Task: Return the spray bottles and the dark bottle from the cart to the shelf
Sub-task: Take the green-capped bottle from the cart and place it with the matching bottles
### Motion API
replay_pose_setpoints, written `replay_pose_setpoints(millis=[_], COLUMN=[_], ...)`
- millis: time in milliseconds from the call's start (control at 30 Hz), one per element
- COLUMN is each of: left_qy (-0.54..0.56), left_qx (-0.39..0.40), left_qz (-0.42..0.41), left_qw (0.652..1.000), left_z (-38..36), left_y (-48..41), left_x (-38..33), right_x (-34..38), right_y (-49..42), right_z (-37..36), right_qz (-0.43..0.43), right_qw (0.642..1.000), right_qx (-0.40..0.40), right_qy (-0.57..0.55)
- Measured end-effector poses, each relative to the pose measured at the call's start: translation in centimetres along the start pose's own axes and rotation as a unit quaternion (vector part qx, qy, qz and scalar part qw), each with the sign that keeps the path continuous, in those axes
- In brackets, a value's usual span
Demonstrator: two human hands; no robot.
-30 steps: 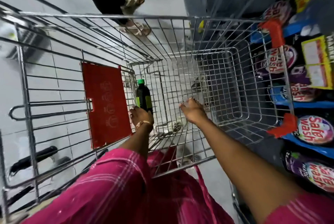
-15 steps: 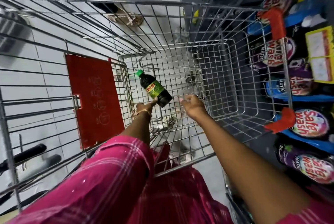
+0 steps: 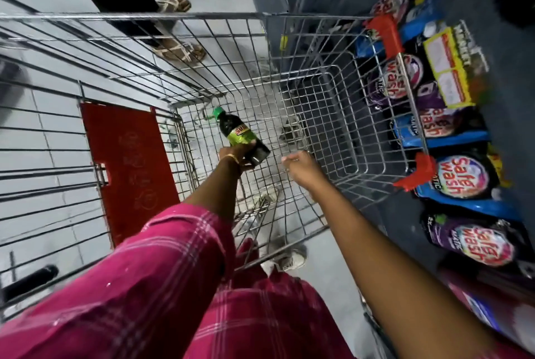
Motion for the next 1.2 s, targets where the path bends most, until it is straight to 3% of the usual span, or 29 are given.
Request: replay_pose_setpoints(millis=[133, 233, 367, 467, 533, 633, 733, 833, 967, 1100, 1200], left_qy=[-0.119, -0.176, -0.230, -0.313, -0.368, -0.427, -0.441, -0.462, -0.466, -0.467, -0.506], left_qx=[0.182, 0.326, 0.424, 0.458, 0.483, 0.487, 0.497, 0.481, 0.484, 0.418, 0.343], left_qz=[-0.094, -0.162, -0.243, -0.321, -0.386, -0.485, -0.533, -0.538, -0.514, -0.559, -0.627], left_qw=[0.971, 0.915, 0.842, 0.767, 0.694, 0.587, 0.524, 0.515, 0.534, 0.544, 0.483], left_z=[-1.9, -5.5, -10.7, -16.3, -21.1, -26.5, -31.7, -35.1, -37.5, -37.8, -37.0], left_y=[5.5, 13.8, 23.3, 29.1, 33.4, 37.4, 39.5, 39.3, 38.0, 36.6, 35.4], left_x=[-1.0, -3.2, -6.1, -7.7, -8.1, -7.7, -6.4, -5.5, -4.9, -5.7, -5.9], right_x=[1.9, 2.7, 2.8, 2.2, 1.0, 0.0, -2.1, -3.4, -4.2, -3.5, -2.8], right_y=[2.9, 7.5, 14.0, 19.1, 22.6, 24.5, 26.3, 26.3, 25.3, 24.5, 24.1], right_z=[2.9, 6.0, 9.4, 14.3, 18.2, 22.0, 25.9, 28.0, 29.4, 30.4, 30.9], right_qz=[0.054, 0.125, 0.240, 0.295, 0.318, 0.318, 0.316, 0.283, 0.268, 0.271, 0.272], right_qw=[0.997, 0.985, 0.938, 0.892, 0.854, 0.835, 0.798, 0.781, 0.756, 0.750, 0.758], right_qx=[-0.014, -0.019, -0.031, -0.169, -0.274, -0.351, -0.421, -0.478, -0.513, -0.522, -0.524], right_qy=[-0.062, -0.115, -0.250, -0.297, -0.306, -0.281, -0.294, -0.285, -0.304, -0.302, -0.279])
Point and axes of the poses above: each hand's wrist, its own y-axis away from the middle knuckle, its own z-axis out of the back of the hand, x = y × z, the point moved 8 cm from there along -y, towards the middle knuckle, and after that the axes turned 3 degrees about x, right-handed, at the moved point
